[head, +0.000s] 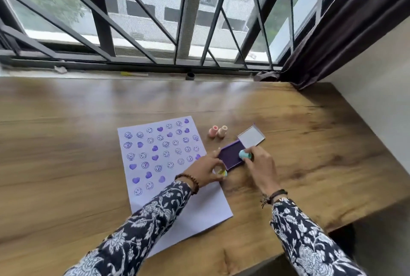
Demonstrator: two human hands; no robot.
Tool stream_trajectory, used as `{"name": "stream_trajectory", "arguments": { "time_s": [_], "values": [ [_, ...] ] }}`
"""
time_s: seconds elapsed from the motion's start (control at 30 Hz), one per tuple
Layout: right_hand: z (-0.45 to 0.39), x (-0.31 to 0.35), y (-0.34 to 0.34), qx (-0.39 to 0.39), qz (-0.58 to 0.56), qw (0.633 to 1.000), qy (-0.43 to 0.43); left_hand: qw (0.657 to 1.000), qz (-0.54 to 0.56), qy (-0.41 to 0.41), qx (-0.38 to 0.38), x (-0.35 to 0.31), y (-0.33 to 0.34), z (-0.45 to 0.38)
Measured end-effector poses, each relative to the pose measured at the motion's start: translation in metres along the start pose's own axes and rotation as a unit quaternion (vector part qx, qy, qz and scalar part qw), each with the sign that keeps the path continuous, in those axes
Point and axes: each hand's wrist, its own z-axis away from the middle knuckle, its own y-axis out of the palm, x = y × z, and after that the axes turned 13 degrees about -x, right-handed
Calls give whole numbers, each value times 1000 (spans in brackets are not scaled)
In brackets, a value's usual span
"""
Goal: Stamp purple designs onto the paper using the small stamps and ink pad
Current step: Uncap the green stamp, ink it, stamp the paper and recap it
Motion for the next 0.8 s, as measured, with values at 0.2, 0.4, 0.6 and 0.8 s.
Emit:
{"name": "stream_trajectory", "arguments": {
  "time_s": [0.2,0.4,0.6,0.8],
  "values": [
    [-20,6,-1,55,62,996,-31,999,16,-9,-34,5,2,-4],
    [-51,9,1,162,71,983,-52,999,25,-26,-30,12,8,-7],
    [-75,15,3,253,78,963,-42,999,7,-29,-26,10,8,-7],
    [-51,8,9,158,61,985,-32,999,29,-19,-42,-1,-12,12]
  ]
}}
